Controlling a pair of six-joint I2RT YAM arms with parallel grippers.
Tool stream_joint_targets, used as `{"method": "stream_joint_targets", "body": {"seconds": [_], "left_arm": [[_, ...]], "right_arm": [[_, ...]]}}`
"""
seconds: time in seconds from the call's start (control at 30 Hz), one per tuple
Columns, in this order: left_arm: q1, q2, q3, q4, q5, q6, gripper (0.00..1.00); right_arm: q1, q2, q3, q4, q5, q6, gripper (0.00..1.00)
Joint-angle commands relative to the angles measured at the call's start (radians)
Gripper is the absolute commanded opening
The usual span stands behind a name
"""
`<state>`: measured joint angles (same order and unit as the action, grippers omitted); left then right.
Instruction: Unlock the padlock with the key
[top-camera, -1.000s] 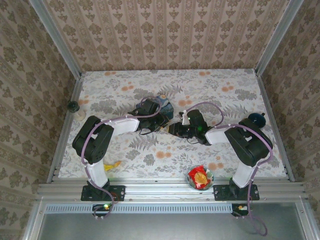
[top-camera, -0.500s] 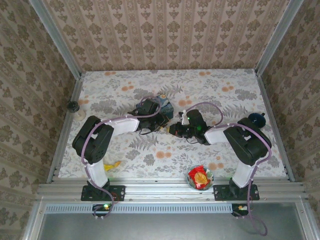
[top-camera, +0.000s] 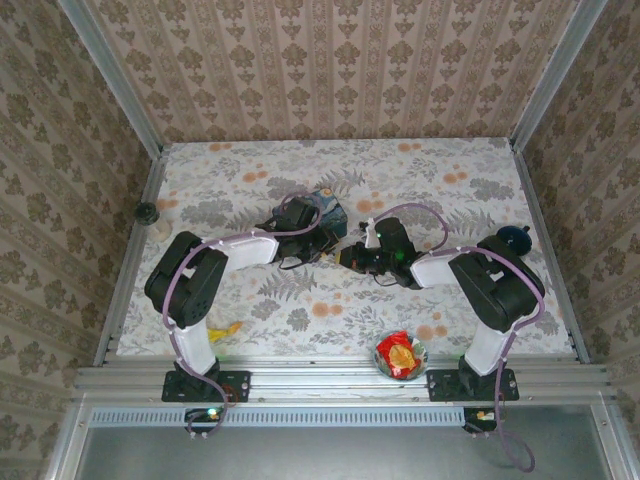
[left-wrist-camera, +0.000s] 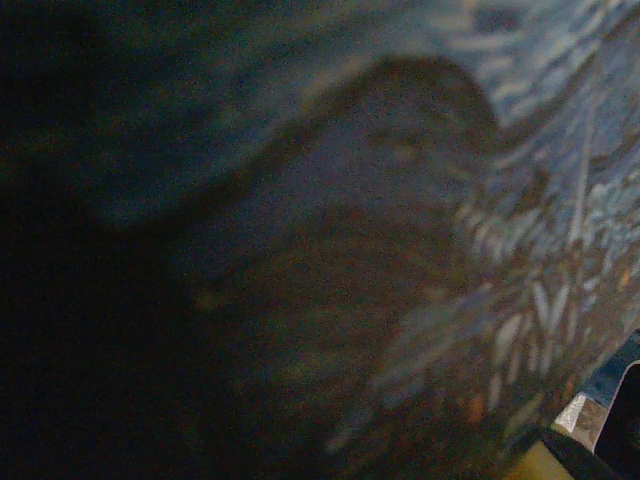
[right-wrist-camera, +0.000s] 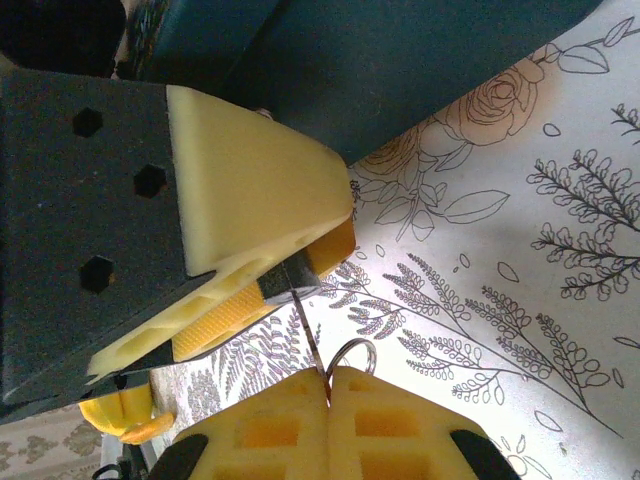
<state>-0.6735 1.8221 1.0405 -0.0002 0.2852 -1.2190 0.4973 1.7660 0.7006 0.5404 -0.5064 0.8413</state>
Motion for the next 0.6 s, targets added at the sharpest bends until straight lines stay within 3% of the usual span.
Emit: {"method": "stream_joint_targets", "body": {"seconds": [0.0,0.57], "left_arm": [[-0.028,0.008,-0.033,-0.038,0.124,-0.047,0.04],[-0.038,0.015,-0.036,-0.008,0.124,-0.062,0.04]], "right_arm": [[-0.009,-0.04,0.051,0.03,0.039,0.016,0.0],[0.007,-0.034,0.072,0.098,0.024,0.089,0.0]]}}
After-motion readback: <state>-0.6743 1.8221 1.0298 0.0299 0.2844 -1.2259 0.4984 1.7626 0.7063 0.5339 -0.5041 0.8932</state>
